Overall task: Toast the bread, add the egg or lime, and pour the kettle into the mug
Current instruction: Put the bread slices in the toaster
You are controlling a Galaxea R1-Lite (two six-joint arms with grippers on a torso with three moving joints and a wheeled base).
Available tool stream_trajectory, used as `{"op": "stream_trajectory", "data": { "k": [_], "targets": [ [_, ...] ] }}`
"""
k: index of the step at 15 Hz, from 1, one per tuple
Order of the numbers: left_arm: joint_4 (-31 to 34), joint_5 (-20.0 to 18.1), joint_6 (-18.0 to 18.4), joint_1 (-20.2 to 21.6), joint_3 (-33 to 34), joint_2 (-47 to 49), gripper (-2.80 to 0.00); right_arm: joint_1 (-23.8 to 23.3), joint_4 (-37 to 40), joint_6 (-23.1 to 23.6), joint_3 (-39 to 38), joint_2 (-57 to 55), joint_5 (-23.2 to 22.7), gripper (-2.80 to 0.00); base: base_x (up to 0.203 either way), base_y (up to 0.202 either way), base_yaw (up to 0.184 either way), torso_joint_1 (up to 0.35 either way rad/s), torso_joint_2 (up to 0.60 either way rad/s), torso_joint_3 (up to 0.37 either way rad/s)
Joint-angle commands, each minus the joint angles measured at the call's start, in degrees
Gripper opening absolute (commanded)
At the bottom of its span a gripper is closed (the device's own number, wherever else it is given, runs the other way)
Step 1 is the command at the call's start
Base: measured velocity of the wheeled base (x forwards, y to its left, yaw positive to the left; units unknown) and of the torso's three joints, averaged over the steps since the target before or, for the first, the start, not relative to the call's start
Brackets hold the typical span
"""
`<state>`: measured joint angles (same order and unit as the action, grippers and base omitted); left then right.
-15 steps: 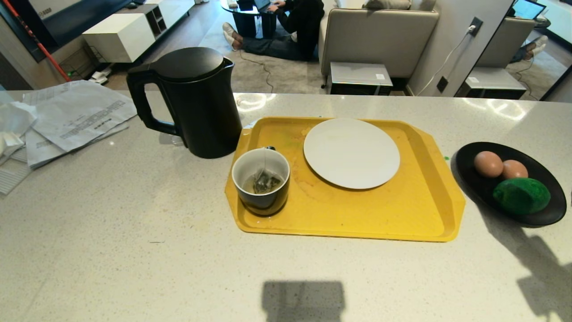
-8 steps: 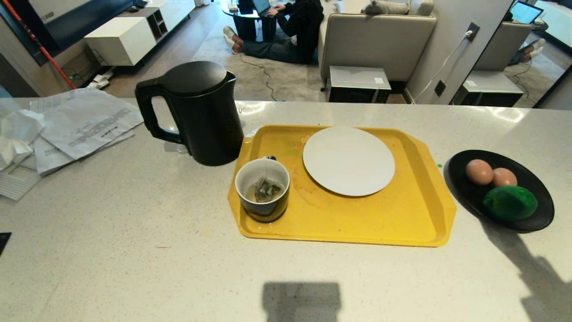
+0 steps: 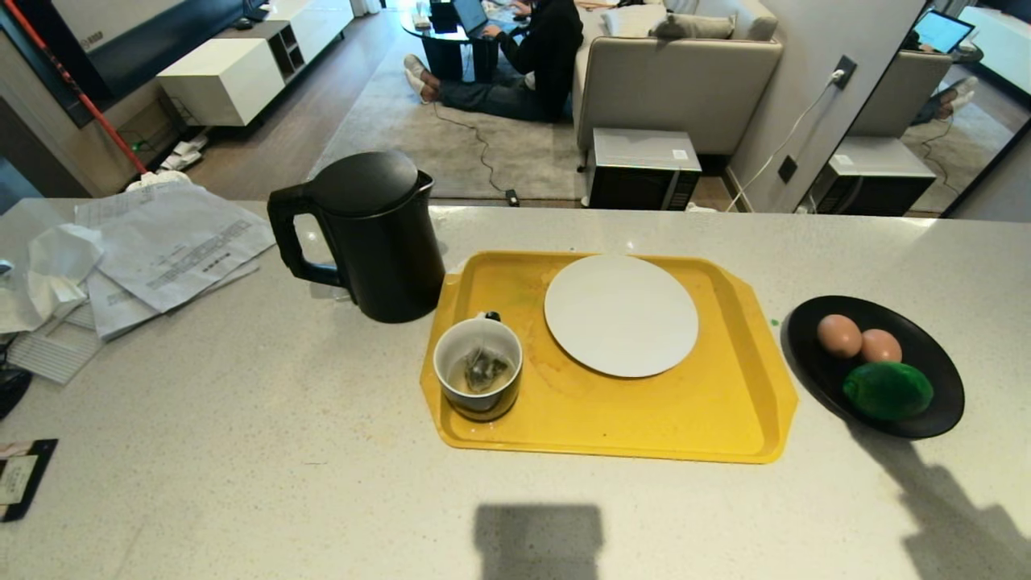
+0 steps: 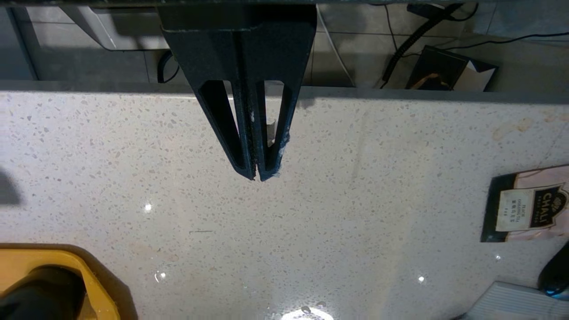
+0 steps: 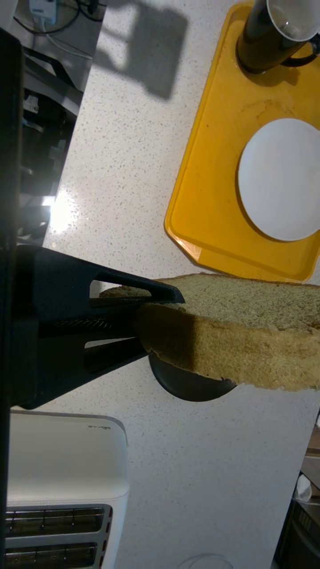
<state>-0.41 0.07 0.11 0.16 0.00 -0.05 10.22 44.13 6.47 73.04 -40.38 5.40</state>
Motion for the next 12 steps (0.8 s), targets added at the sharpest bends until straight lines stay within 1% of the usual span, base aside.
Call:
{"op": "stream_trajectory", "data": {
  "k": [1, 12],
  "targets": [
    [0.0, 0.0, 0.0, 0.0, 0.0, 0.0, -2.80, -0.1, 0.3, 0.0, -0.1, -0.3, 0.0, -2.80, 0.000, 0.000, 0.000, 0.183, -0.34, -0.158],
    [0.0, 0.0, 0.0, 0.0, 0.0, 0.0, -2.80, -0.5, 0.0, 0.0, 0.4, -0.3, 0.0, -2.80, 0.000, 0.000, 0.000, 0.174, -0.32, -0.148]
  ]
}}
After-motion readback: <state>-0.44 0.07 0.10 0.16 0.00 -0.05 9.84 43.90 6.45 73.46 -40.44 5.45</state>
